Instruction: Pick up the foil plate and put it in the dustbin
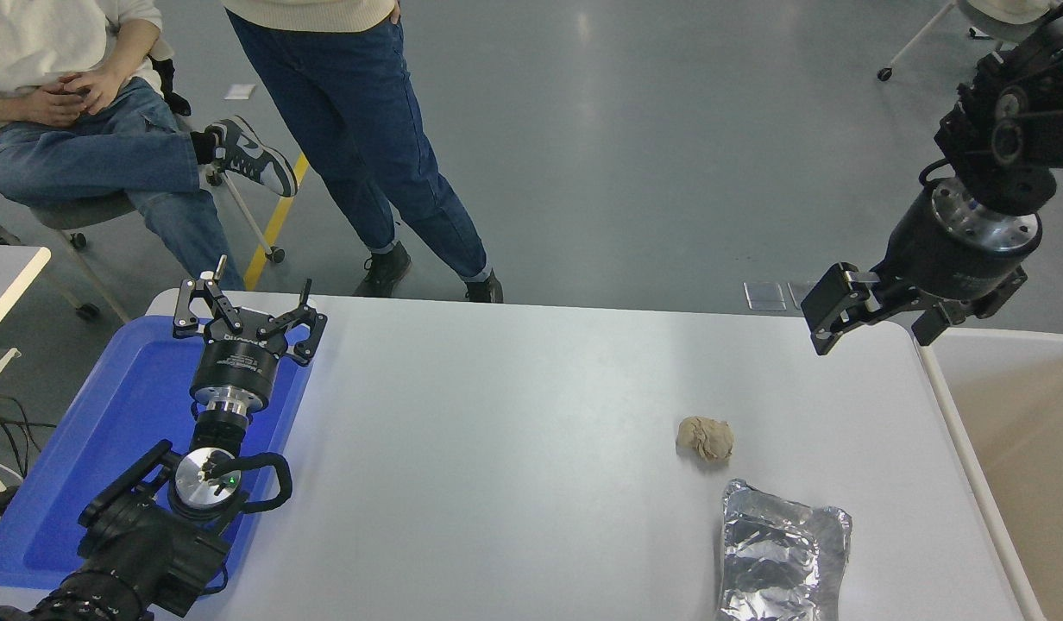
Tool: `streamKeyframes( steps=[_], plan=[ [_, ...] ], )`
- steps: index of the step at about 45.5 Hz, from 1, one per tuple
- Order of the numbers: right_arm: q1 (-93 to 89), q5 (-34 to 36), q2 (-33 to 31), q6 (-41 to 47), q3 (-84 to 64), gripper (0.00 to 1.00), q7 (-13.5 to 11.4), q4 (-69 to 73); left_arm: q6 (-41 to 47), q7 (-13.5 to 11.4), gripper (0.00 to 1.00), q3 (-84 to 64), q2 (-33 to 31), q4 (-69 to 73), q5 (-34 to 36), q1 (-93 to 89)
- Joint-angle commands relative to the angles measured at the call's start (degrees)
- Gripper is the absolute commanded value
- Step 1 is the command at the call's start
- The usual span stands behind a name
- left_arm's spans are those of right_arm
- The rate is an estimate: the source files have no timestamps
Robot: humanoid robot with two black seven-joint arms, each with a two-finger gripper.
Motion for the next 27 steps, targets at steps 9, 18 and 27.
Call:
streamKeyframes(
  steps=[9,18,27],
  plan=[
    [-4.46,0.57,-7.26,0.00,0.01,1.00,0.00,1.15,0.01,0.01,1.00,-0.04,-0.01,0.01,0.04,-0.07],
    [-9.47,-0.13,-15.26,0.00,-0.16,1.00,0.00,0.71,0.01,0.01,1.00,0.05,-0.01,-0.08,0.04,-0.07],
    [-12.29,-0.83,-17.19,0.00,-0.87,1.00,-0.09,0.18,0.01,0.01,1.00,0.05,-0.01,0.01,0.04,0.02]
  ],
)
